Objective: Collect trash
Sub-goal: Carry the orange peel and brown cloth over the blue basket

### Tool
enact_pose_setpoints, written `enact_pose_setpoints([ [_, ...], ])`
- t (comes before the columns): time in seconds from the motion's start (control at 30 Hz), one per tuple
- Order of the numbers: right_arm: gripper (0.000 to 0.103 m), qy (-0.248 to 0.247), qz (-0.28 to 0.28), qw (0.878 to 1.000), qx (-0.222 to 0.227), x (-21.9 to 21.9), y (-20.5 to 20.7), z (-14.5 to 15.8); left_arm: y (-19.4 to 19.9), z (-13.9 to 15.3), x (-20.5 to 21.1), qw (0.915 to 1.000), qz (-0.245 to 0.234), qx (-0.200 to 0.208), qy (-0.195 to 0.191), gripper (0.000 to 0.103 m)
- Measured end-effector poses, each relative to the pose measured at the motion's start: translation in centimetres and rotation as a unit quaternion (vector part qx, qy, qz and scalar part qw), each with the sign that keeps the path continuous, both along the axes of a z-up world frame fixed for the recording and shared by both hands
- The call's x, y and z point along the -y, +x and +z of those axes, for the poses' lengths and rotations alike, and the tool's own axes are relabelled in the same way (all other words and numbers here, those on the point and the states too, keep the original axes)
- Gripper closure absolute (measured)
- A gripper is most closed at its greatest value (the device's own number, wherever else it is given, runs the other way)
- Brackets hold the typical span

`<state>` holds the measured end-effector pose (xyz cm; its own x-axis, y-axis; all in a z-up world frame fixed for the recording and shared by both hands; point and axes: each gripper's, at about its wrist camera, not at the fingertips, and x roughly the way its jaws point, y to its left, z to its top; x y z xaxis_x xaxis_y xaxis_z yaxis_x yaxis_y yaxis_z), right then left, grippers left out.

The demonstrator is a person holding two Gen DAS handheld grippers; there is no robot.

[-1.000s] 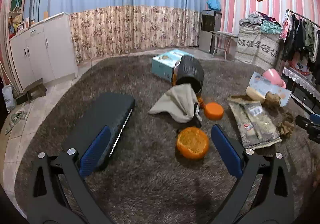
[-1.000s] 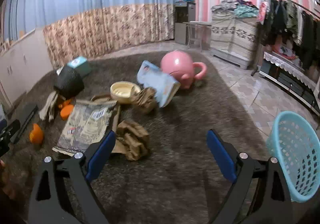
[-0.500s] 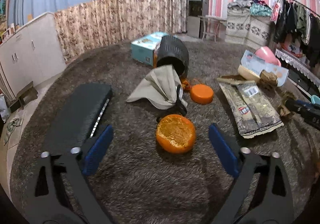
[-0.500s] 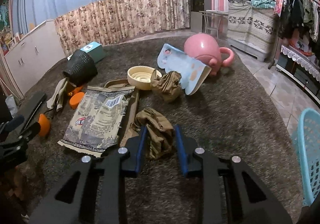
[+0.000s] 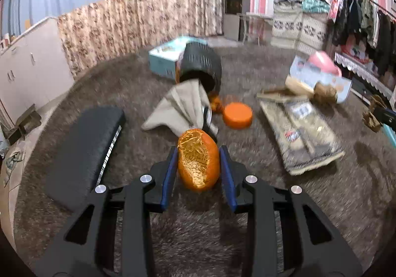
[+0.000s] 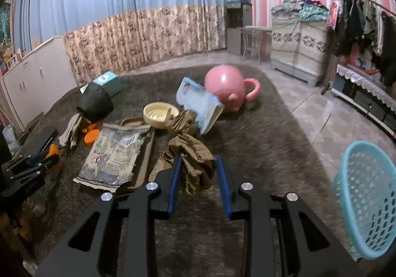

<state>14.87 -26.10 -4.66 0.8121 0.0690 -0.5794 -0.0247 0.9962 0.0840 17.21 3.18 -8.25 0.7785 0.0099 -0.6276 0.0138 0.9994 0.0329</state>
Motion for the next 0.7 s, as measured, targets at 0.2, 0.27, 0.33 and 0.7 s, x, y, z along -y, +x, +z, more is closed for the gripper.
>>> enact_pose_setpoints([
  [0.2, 0.074, -0.001, -0.043, 0.999, 0.032, 3.6, -3.0, 2.1, -1.1, 3.3, 2.6, 0.9988, -0.007, 0.049, 0.001, 0.07],
  [0.27, 0.074, -0.007, -0.062, 0.997, 0.041, 5.2, -4.1, 2.7, -1.5, 4.3, 3.7, 0.9978, -0.015, 0.065, -0.003, 0.07],
  [0.33, 0.074, -0.014, -0.085, 0.995, 0.051, 6.9, -5.3, 3.3, -1.8, 5.4, 5.4, 0.9963, -0.026, 0.081, -0.009, 0.07],
  [0.7, 0.074, -0.061, -0.187, 0.978, 0.067, 14.7, -9.3, 4.2, -2.8, 8.9, 15.9, 0.9842, -0.122, 0.124, -0.033, 0.07],
])
